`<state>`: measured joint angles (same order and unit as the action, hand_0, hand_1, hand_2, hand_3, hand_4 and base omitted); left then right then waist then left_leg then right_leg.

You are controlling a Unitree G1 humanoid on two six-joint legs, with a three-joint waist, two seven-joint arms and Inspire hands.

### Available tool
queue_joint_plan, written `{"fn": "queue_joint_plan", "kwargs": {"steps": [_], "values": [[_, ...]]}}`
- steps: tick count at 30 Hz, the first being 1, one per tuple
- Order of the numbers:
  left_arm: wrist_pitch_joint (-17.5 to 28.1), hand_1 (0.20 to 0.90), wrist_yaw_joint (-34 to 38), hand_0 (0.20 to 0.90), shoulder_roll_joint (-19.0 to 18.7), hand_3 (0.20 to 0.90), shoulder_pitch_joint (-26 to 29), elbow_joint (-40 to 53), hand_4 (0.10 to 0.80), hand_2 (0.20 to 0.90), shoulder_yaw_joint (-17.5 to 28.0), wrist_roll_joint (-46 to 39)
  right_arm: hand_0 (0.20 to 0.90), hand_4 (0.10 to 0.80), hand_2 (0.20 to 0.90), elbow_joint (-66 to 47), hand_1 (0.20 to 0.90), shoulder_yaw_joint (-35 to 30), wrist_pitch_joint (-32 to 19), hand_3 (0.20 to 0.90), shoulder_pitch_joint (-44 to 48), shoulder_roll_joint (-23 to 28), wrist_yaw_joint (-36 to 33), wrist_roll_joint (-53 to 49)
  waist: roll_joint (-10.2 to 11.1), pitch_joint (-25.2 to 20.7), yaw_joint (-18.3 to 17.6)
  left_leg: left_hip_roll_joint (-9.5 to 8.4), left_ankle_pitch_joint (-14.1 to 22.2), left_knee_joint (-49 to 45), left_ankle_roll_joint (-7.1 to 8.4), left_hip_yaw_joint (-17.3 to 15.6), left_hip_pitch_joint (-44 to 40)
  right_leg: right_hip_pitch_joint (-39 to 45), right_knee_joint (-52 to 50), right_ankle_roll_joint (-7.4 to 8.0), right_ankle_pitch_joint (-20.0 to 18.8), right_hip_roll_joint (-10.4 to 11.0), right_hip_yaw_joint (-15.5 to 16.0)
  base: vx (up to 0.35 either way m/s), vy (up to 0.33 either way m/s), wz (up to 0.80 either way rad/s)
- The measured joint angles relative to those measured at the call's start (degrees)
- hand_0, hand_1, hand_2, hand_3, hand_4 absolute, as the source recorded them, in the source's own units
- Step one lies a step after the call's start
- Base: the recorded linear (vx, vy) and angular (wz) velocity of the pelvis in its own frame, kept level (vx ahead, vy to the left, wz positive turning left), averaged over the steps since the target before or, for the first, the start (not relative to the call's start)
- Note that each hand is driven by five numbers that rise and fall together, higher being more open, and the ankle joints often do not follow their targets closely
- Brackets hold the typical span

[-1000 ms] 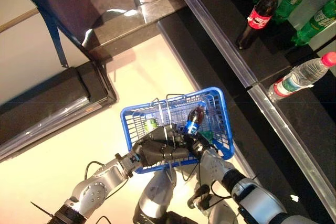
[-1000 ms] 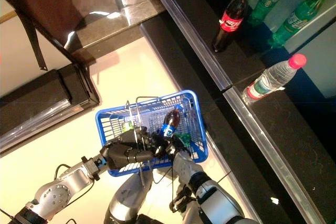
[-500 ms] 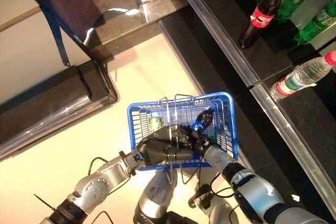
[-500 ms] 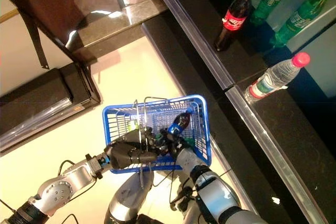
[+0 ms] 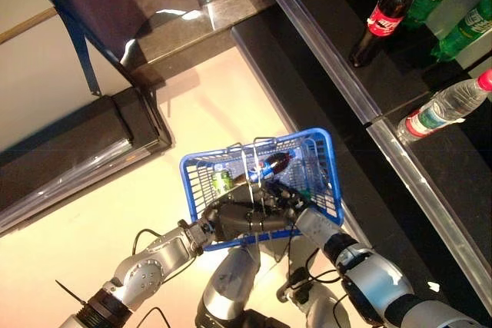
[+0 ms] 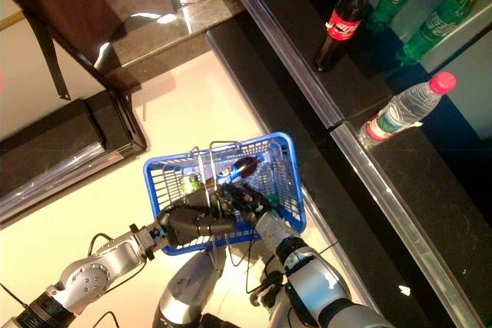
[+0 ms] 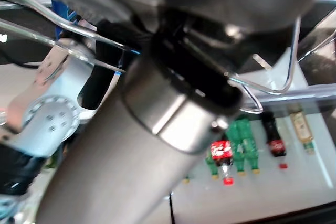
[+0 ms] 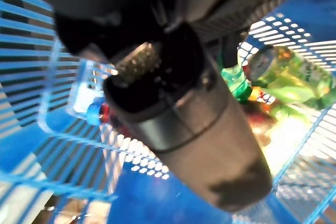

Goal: Pick up the drink and place into the basket.

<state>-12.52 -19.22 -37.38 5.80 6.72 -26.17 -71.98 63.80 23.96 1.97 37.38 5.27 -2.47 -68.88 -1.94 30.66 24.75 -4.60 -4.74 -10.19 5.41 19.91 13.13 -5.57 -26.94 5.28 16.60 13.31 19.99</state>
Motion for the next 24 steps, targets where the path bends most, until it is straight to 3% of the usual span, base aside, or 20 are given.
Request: {"fn": "queue_joint_plan", "kwargs": {"steps": [5, 11, 18, 24], "values": [[0.31, 0.300, 0.13, 0.300, 0.59, 0.200, -1.37, -1.11, 0.100, 0.300, 1.43, -1.52, 0.900, 0.800, 0.900, -6.42, 0.900, 0.86, -1.28, 0.900, -4.34, 1.44, 0.16, 0.28, 0.20, 0.12, -1.11, 0.05, 0.05, 0.06, -0.08, -0.51, 0.13, -0.38, 0.02, 0.02, -0.07, 0.04, -0.43, -0.036, 0.041, -0.04], [1.77, 0.300, 0.13, 0.300, 3.68, 0.200, -4.66, -2.99, 0.100, 0.300, 5.30, -1.51, 0.900, 0.800, 0.900, -24.72, 0.900, 3.86, -2.45, 0.900, -14.30, 5.28, 0.81, 3.80, 0.79, 0.32, -4.09, 0.68, 0.01, 0.19, -0.24, -2.18, 0.93, -1.75, 0.52, 0.13, -0.97, -0.54, -1.73, -0.035, 0.012, -0.12], [6.14, 0.300, 0.14, 0.300, 5.61, 0.200, -8.78, -8.39, 0.100, 0.300, 10.07, -1.38, 0.900, 0.800, 0.900, -39.54, 0.900, 5.03, -2.38, 0.900, -25.68, 8.22, 5.30, 8.84, 4.12, 0.32, -7.77, 2.74, -0.06, 1.36, -0.13, -3.98, 0.97, -1.80, 2.97, -0.50, -2.12, -2.43, -2.57, -0.035, -0.017, -0.11], [9.86, 0.300, 0.22, 0.300, 6.73, 0.200, -11.32, -11.28, 0.100, 0.300, 11.85, -0.83, 0.900, 0.800, 0.900, -50.69, 0.900, 2.39, -0.61, 0.900, -33.31, 14.76, 10.41, 16.93, 5.58, 0.22, -9.73, 4.69, -0.43, 3.46, -0.42, -7.21, -0.06, -1.18, 7.23, -0.52, -4.83, -4.28, -4.91, 0.000, -0.009, -0.22]]}}
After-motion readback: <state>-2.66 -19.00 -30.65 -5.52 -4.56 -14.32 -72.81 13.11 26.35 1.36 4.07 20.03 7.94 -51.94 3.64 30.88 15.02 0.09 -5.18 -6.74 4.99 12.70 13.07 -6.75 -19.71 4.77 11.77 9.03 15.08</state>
